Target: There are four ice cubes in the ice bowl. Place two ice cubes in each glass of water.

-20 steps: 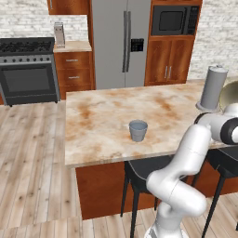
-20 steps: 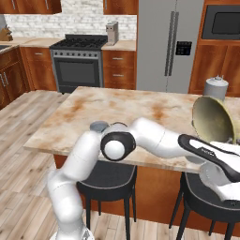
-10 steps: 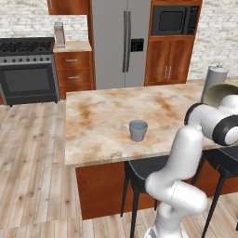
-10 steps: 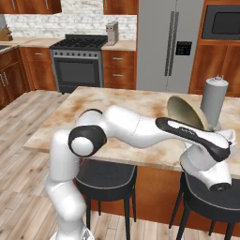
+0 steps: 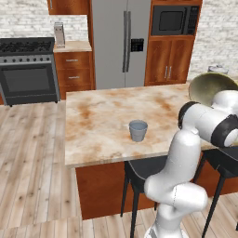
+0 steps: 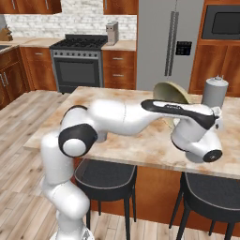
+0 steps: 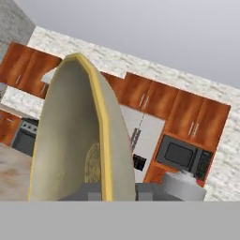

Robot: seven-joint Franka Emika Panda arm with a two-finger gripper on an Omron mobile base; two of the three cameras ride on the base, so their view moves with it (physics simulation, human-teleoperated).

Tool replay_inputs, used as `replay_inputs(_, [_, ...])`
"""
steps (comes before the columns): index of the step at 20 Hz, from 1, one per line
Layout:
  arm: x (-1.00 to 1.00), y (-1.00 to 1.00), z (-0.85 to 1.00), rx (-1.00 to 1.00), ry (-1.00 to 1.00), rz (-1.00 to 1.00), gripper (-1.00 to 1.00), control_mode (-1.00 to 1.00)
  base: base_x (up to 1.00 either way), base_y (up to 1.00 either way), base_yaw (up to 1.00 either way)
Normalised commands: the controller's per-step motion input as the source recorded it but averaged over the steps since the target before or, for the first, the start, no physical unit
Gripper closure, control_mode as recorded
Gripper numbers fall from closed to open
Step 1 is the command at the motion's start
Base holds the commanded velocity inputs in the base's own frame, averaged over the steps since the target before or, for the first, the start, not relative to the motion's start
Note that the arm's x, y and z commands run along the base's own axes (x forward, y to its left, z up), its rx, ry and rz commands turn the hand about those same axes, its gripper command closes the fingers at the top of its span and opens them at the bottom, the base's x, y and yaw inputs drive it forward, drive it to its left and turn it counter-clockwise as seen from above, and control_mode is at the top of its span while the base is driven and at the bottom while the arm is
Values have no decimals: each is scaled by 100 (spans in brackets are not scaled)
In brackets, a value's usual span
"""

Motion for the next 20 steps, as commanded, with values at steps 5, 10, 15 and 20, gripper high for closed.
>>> replay_inputs(5, [-86, 43, -35, -5, 77, 28, 100, -100, 0, 0, 0])
replay_inputs(10, [20, 97, -21, 39, 34, 13, 100, -100, 0, 0, 0])
replay_inputs(15, [94, 93, 0, 8, 49, -12, 100, -100, 0, 0, 0])
replay_inputs(20, [100, 3, -12, -13, 79, -24, 100, -100, 0, 0, 0])
